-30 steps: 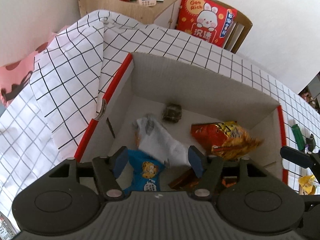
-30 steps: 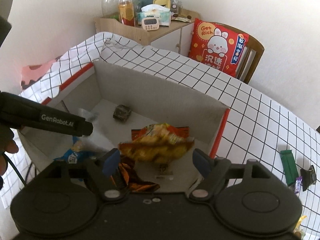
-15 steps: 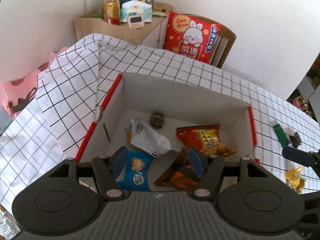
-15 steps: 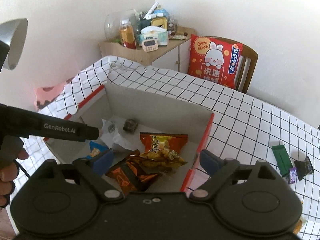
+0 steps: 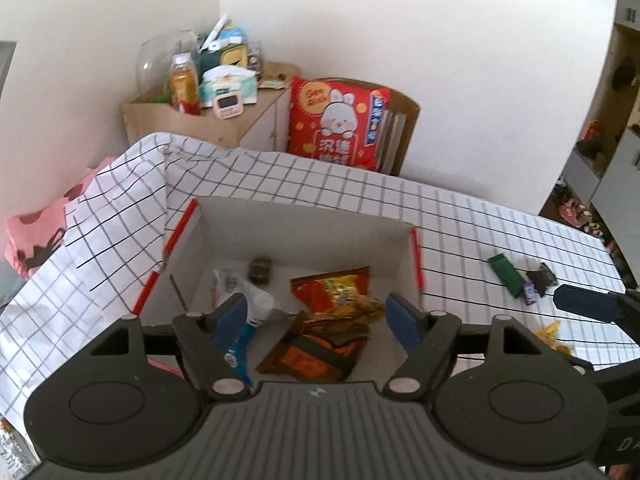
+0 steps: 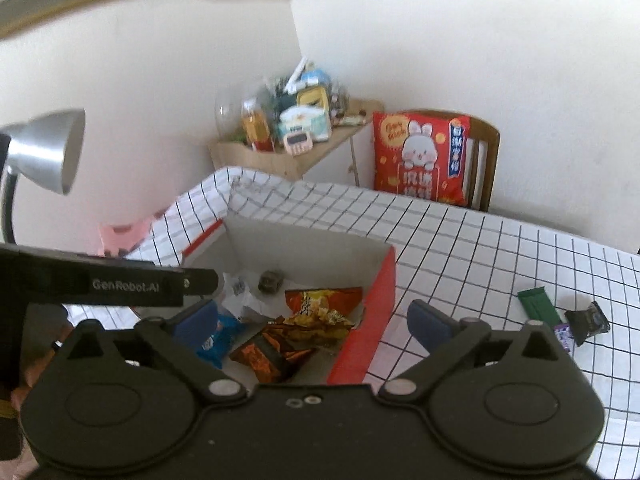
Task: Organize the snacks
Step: 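Move the left tool to the yellow candy packet while the right tool reaches the round wrapped cake, then close the left gripper on the yellow packet while the right gripper grasps the round wrapped cake, then carry the yellow packet and round cake over the red box with both tools, then open both grippers to drop the yellow packet and cake into the box, then move the left tool to the wooden stick while the right tool reaches the dark packet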
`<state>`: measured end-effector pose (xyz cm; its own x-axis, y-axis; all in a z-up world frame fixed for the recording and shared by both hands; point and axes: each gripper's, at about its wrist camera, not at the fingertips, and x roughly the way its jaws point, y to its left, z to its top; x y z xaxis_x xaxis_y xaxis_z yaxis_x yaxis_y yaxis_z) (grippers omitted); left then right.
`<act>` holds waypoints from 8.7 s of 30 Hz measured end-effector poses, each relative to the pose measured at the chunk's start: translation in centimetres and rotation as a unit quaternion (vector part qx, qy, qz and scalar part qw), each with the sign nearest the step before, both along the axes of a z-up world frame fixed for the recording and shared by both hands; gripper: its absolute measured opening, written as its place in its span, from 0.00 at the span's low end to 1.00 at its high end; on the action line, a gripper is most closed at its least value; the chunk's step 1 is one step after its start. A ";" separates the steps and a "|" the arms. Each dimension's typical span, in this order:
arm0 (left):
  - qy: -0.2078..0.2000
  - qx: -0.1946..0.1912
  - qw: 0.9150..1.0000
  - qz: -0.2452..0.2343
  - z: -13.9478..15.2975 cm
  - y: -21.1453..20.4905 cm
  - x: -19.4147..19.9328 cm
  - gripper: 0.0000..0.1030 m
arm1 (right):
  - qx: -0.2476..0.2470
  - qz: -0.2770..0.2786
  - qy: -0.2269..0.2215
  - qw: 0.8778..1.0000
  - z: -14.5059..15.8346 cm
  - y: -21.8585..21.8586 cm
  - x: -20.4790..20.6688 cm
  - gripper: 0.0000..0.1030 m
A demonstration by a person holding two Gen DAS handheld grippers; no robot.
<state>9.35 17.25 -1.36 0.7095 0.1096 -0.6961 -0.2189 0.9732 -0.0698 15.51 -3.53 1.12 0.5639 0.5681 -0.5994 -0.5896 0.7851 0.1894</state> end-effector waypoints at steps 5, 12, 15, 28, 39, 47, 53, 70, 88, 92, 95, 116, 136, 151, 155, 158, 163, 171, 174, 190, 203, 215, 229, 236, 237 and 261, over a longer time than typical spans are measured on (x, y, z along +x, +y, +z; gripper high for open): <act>-0.009 -0.001 1.000 -0.026 0.0 -2.9 -0.7 0.75 | 0.010 -0.012 -0.008 1.000 0.4 -3.0 -1.1 0.99; -0.011 -0.007 0.998 -0.065 -1.2 -7.6 -0.4 0.76 | -0.006 -0.028 -0.019 0.999 -0.2 -7.7 -2.0 1.00; -0.001 -0.010 0.996 -0.084 -2.0 -9.8 0.2 0.76 | -0.015 -0.038 -0.014 0.999 -0.7 -10.1 -2.1 1.00; 0.050 -0.003 0.985 -0.168 -5.3 -19.5 4.3 0.76 | -0.070 -0.110 0.018 0.991 -4.7 -20.0 -0.1 0.99; 0.080 0.003 0.976 -0.204 -7.7 -24.3 8.7 0.76 | -0.070 -0.126 0.071 0.987 -8.7 -23.8 3.3 0.94; 0.106 0.003 0.970 -0.219 -10.3 -26.6 11.7 0.76 | -0.072 -0.107 0.102 0.986 -10.9 -24.4 6.1 0.85; 0.136 0.006 0.964 -0.230 -12.5 -27.9 13.8 0.76 | -0.075 -0.074 0.117 0.988 -12.2 -23.9 7.7 0.77; 0.181 -0.058 0.958 -0.212 -15.1 -28.6 16.9 0.57 | -0.077 -0.060 0.130 0.987 -14.8 -23.0 9.7 0.52; 0.173 -0.056 0.964 -0.196 -14.4 -27.9 15.7 0.26 | -0.065 -0.083 0.129 0.986 -14.1 -23.1 8.4 0.41; 0.165 -0.060 0.967 -0.186 -13.8 -27.2 15.0 0.25 | -0.069 -0.083 0.120 0.987 -13.4 -23.0 7.5 0.41; 0.161 -0.070 0.968 -0.179 -13.1 -26.5 14.4 0.25 | -0.061 -0.090 0.123 0.986 -13.0 -23.2 7.0 0.40; 0.113 -0.086 0.980 -0.142 -5.7 -20.8 6.6 0.25 | -0.052 -0.059 0.081 0.994 -5.6 -20.3 1.7 0.40; 0.077 -0.087 0.991 -0.072 -0.9 -9.2 0.5 0.25 | -0.047 0.012 0.026 0.998 -0.6 -9.9 -1.2 0.40; 0.064 -0.070 0.995 -0.012 -0.1 -0.5 -0.3 0.25 | -0.066 0.062 0.002 0.996 -0.2 0.4 -0.9 0.40; 0.070 -0.061 0.996 0.009 -0.6 2.1 0.1 0.25 | -0.079 0.066 0.005 0.995 -0.9 2.8 -0.2 0.40; 0.078 -0.053 0.995 0.024 -1.3 4.0 0.7 0.25 | -0.088 0.069 0.008 0.994 -1.8 4.4 0.3 0.40; 0.096 -0.037 0.994 0.048 -2.7 6.6 2.2 0.25 | -0.105 0.075 0.011 0.992 -3.3 7.2 1.4 0.40; 0.129 -0.015 0.989 0.067 -5.4 9.2 4.8 0.25 | -0.132 0.075 0.027 0.988 -6.3 10.7 3.1 0.41; 0.139 -0.014 0.988 0.070 -6.3 9.7 5.6 0.25 | -0.141 0.077 0.032 0.986 -7.4 11.6 3.5 0.41; 0.177 0.006 0.983 0.046 -10.7 8.6 7.5 0.25 | -0.154 0.069 0.055 0.984 -10.5 12.7 4.5 0.42; 0.165 -0.005 0.985 0.044 -10.0 8.5 6.8 0.30 | -0.151 0.065 0.054 0.985 -10.4 12.5 4.3 0.49; 0.122 -0.013 0.992 0.037 -7.4 8.1 4.5 0.52 | -0.113 0.061 0.042 0.991 -7.6 10.7 2.7 0.66; 0.064 0.000 0.998 -0.007 -2.9 3.0 1.8 0.57 | -0.053 0.037 0.028 0.998 -3.2 5.3 1.1 0.80; 0.035 0.010 0.998 -0.042 -1.4 -1.0 0.8 0.61 | -0.035 0.020 0.024 0.999 -1.8 1.2 0.3 0.83; 0.033 0.011 0.998 -0.047 -1.3 -1.6 0.8 0.61 | -0.034 0.017 0.023 0.999 -1.6 0.5 0.2 0.83; 0.059 -0.009 0.991 -0.124 -4.3 -16.6 3.1 0.71 | -0.059 -0.082 -0.004 0.995 -1.6 -17.0 1.3 0.99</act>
